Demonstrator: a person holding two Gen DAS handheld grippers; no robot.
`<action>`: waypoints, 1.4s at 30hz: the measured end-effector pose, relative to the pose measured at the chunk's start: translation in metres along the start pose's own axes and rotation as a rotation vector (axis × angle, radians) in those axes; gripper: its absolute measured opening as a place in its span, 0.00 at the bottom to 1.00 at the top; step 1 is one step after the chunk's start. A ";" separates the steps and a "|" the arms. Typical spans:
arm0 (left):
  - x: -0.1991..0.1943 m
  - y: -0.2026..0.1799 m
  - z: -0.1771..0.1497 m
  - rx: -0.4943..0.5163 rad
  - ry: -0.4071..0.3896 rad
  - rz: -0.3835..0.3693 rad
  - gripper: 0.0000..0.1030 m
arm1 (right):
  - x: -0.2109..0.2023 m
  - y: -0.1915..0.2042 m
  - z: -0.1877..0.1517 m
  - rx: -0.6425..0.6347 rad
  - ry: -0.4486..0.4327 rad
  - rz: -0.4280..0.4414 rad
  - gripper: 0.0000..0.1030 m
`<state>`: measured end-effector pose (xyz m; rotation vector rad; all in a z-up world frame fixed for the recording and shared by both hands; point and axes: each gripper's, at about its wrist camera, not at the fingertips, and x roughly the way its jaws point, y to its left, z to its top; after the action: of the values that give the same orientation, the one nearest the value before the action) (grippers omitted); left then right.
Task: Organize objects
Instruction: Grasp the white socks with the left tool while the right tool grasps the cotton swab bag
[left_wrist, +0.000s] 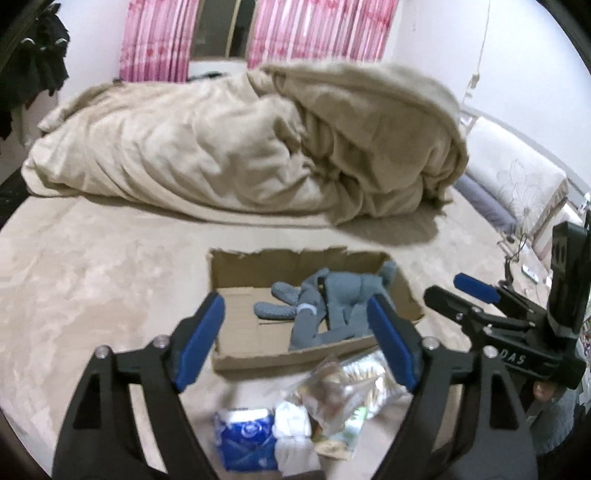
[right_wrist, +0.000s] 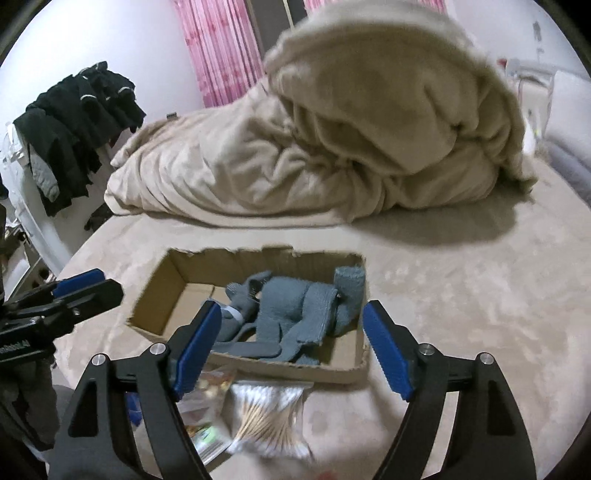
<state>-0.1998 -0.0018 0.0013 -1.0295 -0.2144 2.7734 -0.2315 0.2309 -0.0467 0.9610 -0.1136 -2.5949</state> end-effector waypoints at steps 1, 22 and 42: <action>-0.008 0.000 -0.001 -0.001 -0.011 0.004 0.85 | -0.011 0.003 0.001 -0.003 -0.012 -0.003 0.79; -0.069 -0.005 -0.080 -0.011 0.016 -0.023 0.86 | -0.100 0.045 -0.041 -0.058 -0.069 0.035 0.80; 0.014 -0.001 -0.132 0.007 0.174 0.032 0.85 | -0.032 0.023 -0.090 -0.038 0.064 0.019 0.80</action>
<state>-0.1233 0.0121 -0.1062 -1.2744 -0.1649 2.6906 -0.1446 0.2262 -0.0912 1.0237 -0.0562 -2.5365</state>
